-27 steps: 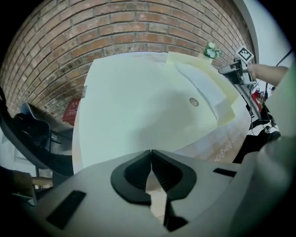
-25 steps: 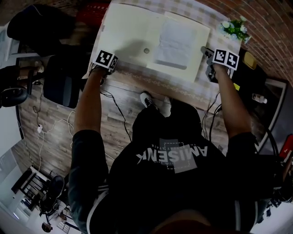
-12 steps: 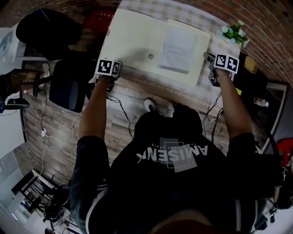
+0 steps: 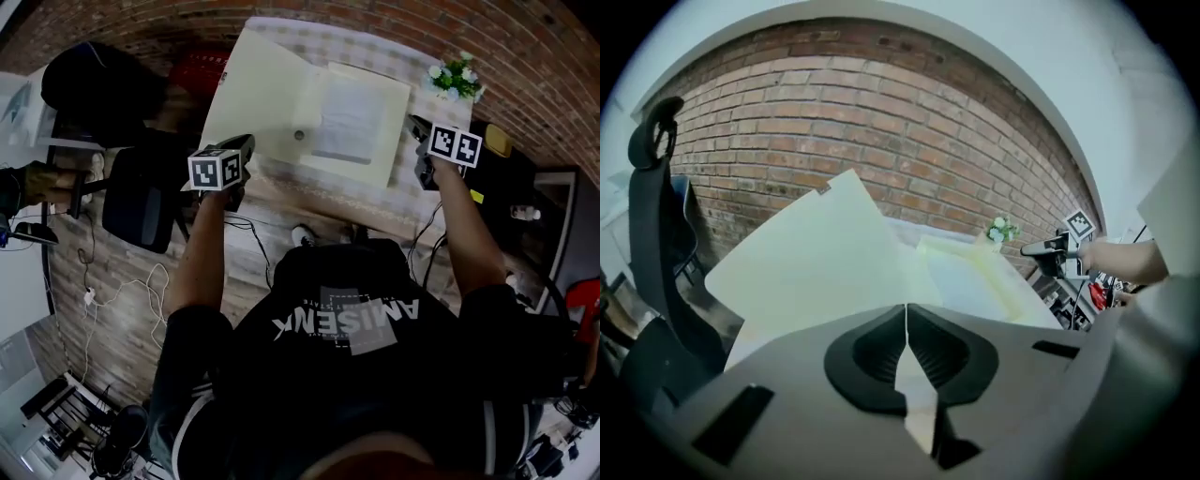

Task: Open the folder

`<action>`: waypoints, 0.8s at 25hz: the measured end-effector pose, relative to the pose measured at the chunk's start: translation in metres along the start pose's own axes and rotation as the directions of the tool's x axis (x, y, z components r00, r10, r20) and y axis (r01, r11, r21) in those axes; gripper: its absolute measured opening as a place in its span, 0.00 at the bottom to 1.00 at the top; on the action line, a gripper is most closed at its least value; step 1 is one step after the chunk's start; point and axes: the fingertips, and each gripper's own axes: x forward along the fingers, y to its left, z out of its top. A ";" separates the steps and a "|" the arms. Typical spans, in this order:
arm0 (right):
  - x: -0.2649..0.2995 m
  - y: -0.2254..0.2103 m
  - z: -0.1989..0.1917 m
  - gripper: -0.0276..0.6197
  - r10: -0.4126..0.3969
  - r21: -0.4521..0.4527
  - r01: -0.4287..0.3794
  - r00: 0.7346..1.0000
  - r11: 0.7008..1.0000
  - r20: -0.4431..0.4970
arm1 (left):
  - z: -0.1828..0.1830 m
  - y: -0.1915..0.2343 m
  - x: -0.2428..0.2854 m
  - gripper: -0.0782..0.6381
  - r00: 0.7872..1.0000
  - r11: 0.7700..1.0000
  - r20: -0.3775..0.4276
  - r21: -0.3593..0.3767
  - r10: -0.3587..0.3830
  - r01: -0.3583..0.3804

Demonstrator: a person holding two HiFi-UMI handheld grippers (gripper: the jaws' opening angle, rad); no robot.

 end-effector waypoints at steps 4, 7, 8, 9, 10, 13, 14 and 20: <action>-0.023 0.023 0.017 0.15 0.046 -0.042 -0.043 0.997 0.998 0.064 | 0.032 -0.033 -0.008 0.14 0.994 0.999 0.103 0.030 -0.030 0.027; -0.043 0.038 0.032 0.14 0.061 -0.079 -0.053 0.993 0.995 0.104 | 0.055 -0.059 -0.018 0.13 0.982 0.998 0.179 0.039 -0.053 0.047; -0.050 0.043 0.037 0.14 0.064 -0.092 -0.053 0.991 0.994 0.119 | 0.062 -0.067 -0.022 0.13 0.977 0.997 0.200 0.033 -0.068 0.062; -0.058 0.047 0.042 0.14 0.068 -0.106 -0.054 0.988 0.993 0.135 | 0.069 -0.076 -0.026 0.13 0.972 0.997 0.219 0.028 -0.083 0.078; -0.065 0.053 0.047 0.14 0.075 -0.122 -0.057 0.986 0.991 0.152 | 0.075 -0.083 -0.030 0.13 0.967 0.996 0.237 0.027 -0.095 0.091; -0.086 0.070 0.063 0.14 0.105 -0.173 -0.070 0.973 0.982 0.205 | 0.094 -0.103 -0.041 0.13 0.950 0.994 0.294 0.068 -0.107 0.091; -0.092 0.077 0.067 0.14 0.118 -0.191 -0.077 0.969 0.978 0.217 | 0.101 -0.109 -0.046 0.13 0.943 0.993 0.318 0.088 -0.101 0.077; -0.125 0.110 0.082 0.14 0.137 -0.328 -0.045 0.955 0.944 0.264 | 0.131 -0.135 -0.075 0.13 0.891 0.990 0.450 0.138 -0.064 0.002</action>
